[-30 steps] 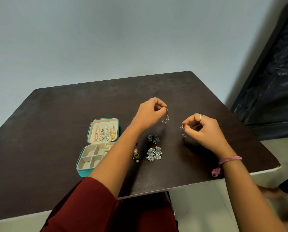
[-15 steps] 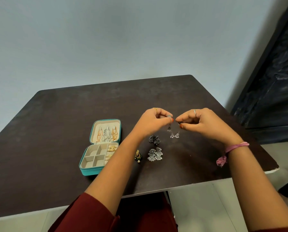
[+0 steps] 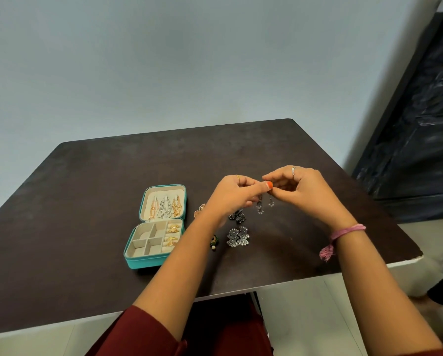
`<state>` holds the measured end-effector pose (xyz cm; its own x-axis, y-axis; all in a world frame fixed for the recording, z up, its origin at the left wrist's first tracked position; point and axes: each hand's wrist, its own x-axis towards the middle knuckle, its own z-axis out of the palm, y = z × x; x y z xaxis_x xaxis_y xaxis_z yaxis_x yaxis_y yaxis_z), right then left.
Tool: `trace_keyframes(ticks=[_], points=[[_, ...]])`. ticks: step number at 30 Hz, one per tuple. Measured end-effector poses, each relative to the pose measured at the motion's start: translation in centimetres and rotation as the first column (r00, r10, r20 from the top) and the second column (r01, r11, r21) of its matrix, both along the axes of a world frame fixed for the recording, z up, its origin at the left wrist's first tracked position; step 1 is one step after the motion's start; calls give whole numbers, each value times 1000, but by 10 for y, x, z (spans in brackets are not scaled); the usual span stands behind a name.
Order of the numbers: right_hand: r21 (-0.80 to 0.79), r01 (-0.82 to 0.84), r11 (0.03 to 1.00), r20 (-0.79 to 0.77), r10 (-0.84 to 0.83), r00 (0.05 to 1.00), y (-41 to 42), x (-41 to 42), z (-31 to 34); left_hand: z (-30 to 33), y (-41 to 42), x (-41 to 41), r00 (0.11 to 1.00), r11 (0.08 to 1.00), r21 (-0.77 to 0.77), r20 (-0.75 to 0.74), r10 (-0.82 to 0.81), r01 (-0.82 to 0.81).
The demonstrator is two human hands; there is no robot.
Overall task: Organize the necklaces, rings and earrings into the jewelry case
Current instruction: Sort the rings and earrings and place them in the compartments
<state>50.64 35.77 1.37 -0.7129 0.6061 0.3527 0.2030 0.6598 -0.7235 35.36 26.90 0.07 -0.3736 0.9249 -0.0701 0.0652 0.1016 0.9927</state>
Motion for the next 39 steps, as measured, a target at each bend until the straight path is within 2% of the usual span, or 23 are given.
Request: trace_keyframes(ticks=[4,10,16,22,28,31,36,39], points=[[72,10,997,23,-12,1000,-1,-2,0,1,1,4,999,999,11,-11,43,-43],[49,42,998,-56,-39,998,-7,-2,-1,0,2,5,992,998,-15,-108,67,-69],[13,83,996,-152,-80,985,-13,2,-2,1,3,10,991,995,22,-98,95,-94],[-25,93,995,-128,-95,987,-15,7,-12,0,-1,11,964,997,60,-261,58,-44],[-152,74,986,-153,-98,983,-11,13,-14,1,-2,12,917,994,81,-387,97,-71],[-115,81,990,-129,-96,987,-7,15,-15,1,-5,11,899,996,87,-431,71,-36],[-155,-45,987,-72,34,997,-2,11,-12,7,-8,6,870,996,78,-494,9,34],[-211,-132,969,-92,114,989,-1,8,-10,11,-8,3,868,996,76,-496,-8,52]])
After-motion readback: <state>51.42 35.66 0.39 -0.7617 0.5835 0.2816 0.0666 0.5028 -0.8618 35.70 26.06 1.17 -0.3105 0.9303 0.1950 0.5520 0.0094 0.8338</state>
